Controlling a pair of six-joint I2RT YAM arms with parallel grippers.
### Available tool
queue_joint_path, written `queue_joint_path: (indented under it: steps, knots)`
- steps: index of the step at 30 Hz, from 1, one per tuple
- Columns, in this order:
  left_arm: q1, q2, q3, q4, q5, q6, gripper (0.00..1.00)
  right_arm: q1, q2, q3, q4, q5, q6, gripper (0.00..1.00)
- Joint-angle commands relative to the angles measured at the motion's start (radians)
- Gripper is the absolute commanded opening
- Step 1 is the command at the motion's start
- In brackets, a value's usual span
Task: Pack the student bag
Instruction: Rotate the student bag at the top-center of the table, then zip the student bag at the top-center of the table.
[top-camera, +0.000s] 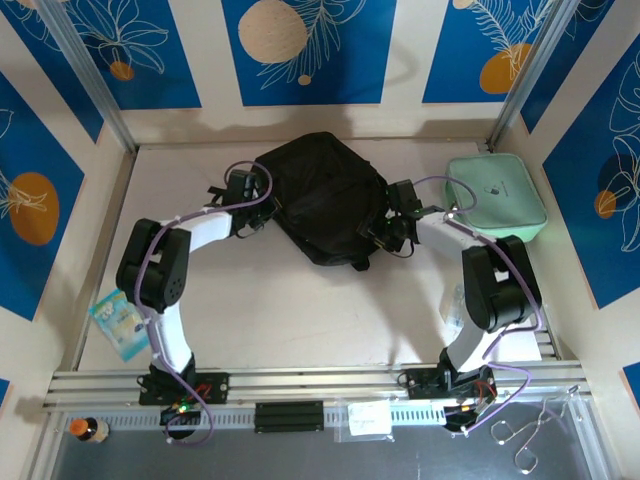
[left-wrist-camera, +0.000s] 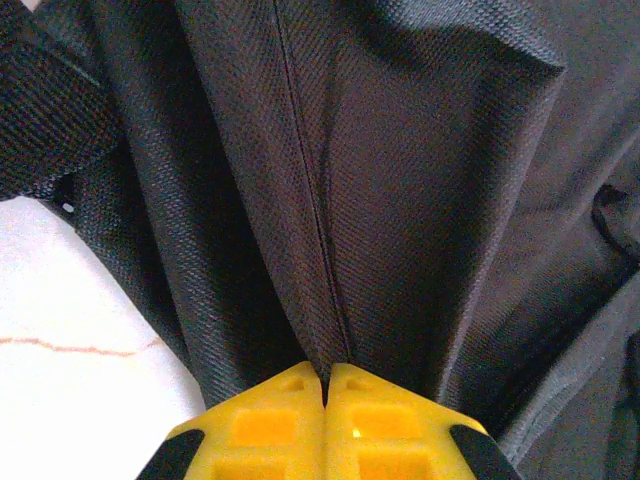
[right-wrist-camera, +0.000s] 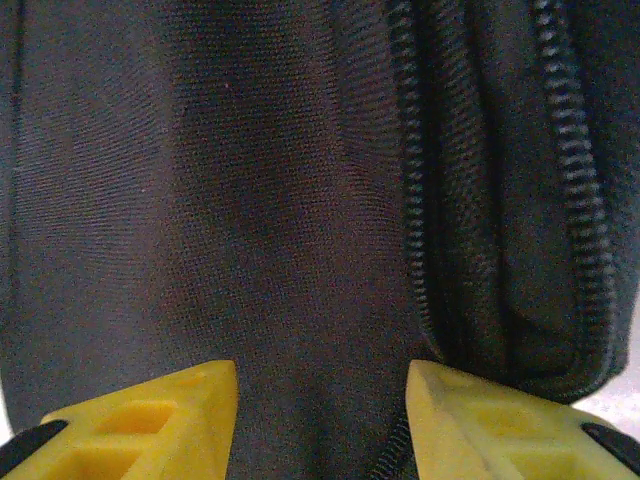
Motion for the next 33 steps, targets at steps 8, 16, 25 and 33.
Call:
queue_joint_path:
  steps: [8, 16, 25, 33]
  knots:
    - [0.009, -0.225, -0.099, 0.118, 0.002, -0.043, 0.00, -0.038, 0.221, 0.222, -0.047, -0.031, -0.152, 0.41]
    - [-0.008, -0.209, -0.066, 0.143, 0.016, -0.058, 0.00, -0.024, 0.010, 0.232, -0.171, 0.061, -0.197, 0.56]
    - [-0.023, -0.209, -0.079, 0.174, 0.000, -0.040, 0.00, 0.183, -0.161, 0.236, -0.341, 0.145, -0.181, 0.59]
    - [-0.029, -0.241, -0.121, 0.196, -0.020, -0.015, 0.00, 0.332, -0.118, 0.272, -0.288, 0.071, -0.049, 0.59]
